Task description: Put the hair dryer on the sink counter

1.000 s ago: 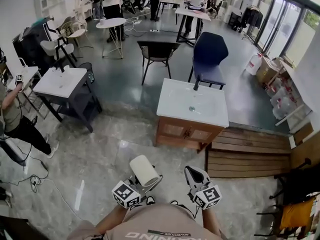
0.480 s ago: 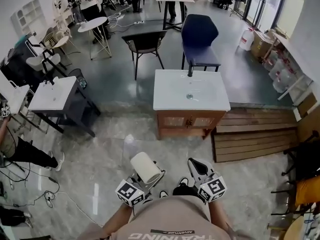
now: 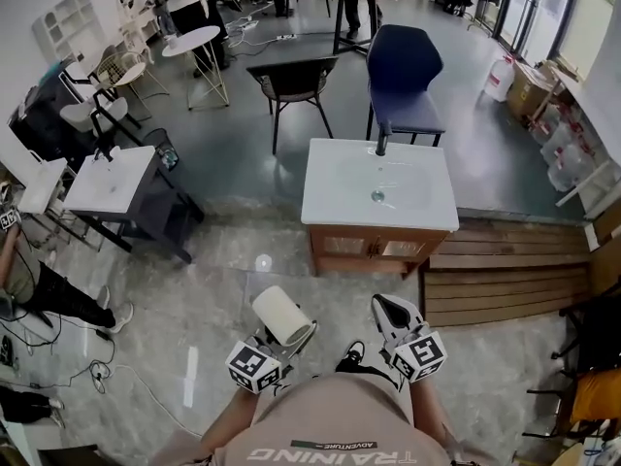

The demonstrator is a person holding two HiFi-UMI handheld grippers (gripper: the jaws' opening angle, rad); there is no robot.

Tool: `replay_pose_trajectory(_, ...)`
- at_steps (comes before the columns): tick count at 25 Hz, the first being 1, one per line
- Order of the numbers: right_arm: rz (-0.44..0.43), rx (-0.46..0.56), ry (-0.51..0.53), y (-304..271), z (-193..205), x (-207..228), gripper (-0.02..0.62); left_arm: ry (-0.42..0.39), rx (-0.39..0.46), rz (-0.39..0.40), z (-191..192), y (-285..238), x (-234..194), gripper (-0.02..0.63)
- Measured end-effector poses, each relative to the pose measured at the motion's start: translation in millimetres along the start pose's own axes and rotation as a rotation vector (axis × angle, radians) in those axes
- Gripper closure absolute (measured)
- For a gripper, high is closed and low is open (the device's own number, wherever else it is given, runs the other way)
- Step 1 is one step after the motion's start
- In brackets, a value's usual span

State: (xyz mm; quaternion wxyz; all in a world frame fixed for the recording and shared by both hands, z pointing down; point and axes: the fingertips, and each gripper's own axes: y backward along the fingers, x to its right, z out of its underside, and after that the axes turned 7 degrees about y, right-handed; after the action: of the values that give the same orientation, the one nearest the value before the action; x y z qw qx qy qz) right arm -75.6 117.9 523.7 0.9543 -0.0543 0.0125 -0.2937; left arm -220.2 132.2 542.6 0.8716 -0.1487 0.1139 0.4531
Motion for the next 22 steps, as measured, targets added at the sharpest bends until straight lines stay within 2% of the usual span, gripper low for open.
replay_pose_trajectory(4, -0.02, 0.0, -0.002, -13, 0, 35, 0.589, 0.016, -0.011, -0.03, -9, -32, -14, 0.396)
replay_pose_trajectory(9, -0.034, -0.009, -0.014, -19, 6, 81, 0.589, 0.058, 0.036, -0.055, -27, -71, -30, 0.396)
replay_pose_trajectory(17, -0.042, -0.023, -0.01, -12, 16, 136, 0.59, 0.025, 0.043, -0.122, -38, -118, -46, 0.396)
replay_pose_trajectory(22, -0.026, -0.022, -0.036, -11, 21, 153, 0.589, 0.041, 0.022, -0.136, -34, -131, -54, 0.396)
